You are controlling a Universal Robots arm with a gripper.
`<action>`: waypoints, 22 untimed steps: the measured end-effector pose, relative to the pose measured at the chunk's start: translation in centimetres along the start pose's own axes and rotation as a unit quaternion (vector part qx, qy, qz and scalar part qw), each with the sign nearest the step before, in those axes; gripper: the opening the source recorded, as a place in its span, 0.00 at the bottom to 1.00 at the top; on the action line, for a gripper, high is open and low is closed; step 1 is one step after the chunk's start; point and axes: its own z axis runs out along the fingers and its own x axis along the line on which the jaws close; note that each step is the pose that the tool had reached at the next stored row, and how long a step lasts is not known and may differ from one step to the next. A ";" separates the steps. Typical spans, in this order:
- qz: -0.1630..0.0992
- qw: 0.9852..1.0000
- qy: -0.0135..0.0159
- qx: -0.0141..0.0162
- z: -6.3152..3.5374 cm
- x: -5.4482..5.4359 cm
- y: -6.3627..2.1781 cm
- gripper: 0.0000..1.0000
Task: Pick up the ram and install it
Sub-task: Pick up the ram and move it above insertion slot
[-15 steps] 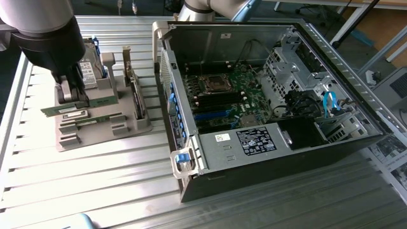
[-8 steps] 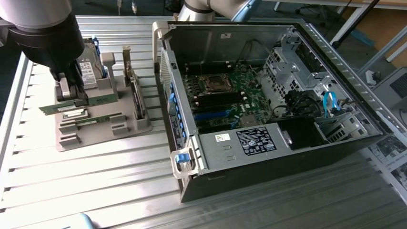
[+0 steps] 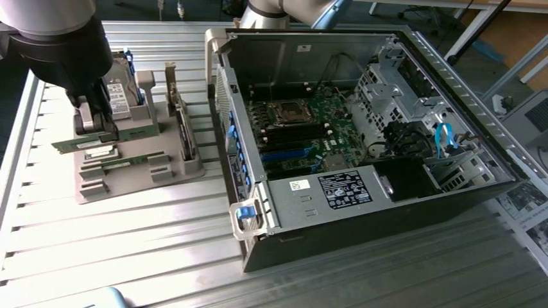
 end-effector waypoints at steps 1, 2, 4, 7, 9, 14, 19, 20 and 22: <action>0.000 1.000 0.000 0.000 -0.05 0.0 0.00 0.13; 0.000 1.000 0.000 0.000 -0.11 0.0 0.00 0.13; 0.000 1.000 0.000 0.000 -0.22 0.0 0.00 0.13; 0.000 1.000 0.000 0.000 -0.37 0.0 0.00 0.13; 0.000 1.000 0.000 0.000 -0.46 0.0 0.00 0.13; 0.000 1.000 0.000 0.000 -0.65 0.0 0.00 0.13; 0.000 1.000 0.000 0.000 -0.86 0.0 0.01 0.13; 0.000 1.000 0.000 0.000 -0.91 0.0 0.01 0.13; 0.000 1.000 0.000 0.000 -1.01 0.0 0.01 0.13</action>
